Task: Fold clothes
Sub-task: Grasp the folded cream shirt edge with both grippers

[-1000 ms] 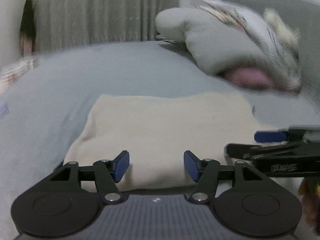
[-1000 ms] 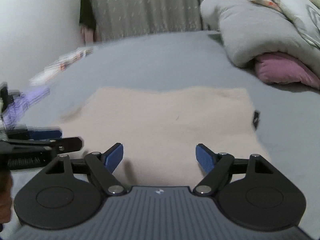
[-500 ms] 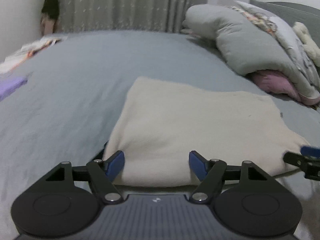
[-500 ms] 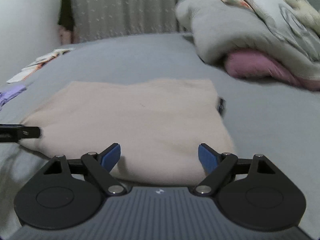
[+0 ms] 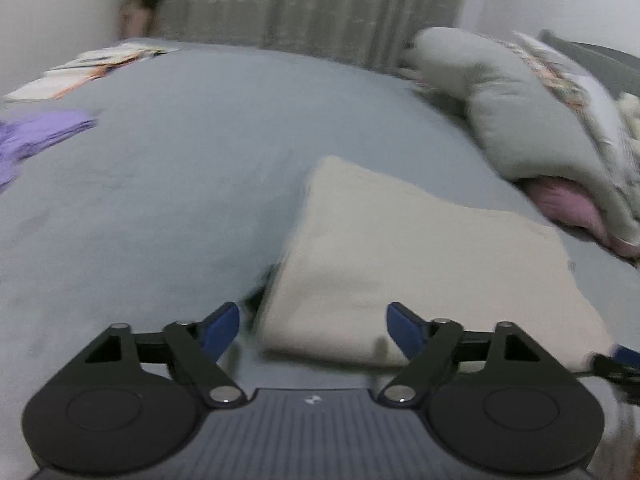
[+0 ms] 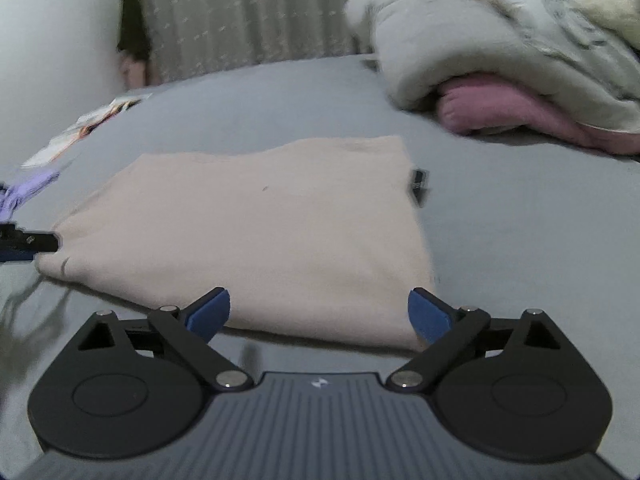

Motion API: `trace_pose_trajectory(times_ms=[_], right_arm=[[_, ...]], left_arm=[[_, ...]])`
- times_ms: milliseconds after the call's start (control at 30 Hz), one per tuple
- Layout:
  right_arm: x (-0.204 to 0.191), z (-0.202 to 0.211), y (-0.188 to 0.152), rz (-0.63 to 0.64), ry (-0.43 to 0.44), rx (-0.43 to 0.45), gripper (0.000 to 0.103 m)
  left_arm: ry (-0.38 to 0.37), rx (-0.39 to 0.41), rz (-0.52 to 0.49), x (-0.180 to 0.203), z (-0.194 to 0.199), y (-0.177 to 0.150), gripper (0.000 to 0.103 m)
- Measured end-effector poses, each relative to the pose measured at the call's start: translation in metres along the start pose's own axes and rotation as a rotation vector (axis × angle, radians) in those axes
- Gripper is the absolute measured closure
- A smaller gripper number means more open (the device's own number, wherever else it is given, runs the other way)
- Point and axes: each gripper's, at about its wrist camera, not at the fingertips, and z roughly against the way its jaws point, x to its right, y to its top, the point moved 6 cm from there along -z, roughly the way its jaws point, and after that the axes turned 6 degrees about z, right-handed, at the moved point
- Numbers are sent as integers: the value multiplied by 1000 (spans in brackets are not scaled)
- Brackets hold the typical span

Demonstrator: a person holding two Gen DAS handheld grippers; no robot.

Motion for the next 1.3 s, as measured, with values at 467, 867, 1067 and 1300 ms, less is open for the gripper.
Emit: trace_pose_trajectory(times_ms=[467, 867, 1067, 1300], right_arm=[[70, 5, -38, -678, 226, 47, 3], [41, -31, -20, -571, 162, 123, 0], [33, -46, -12, -567, 148, 153, 0], [33, -62, 1, -591, 144, 162, 0]], left_arm=[[-107, -126, 310, -26, -20, -9, 9], [-21, -79, 260, 0, -51, 6, 1], [37, -46, 167, 21, -65, 5, 1], [83, -58, 133, 30, -66, 2, 1]])
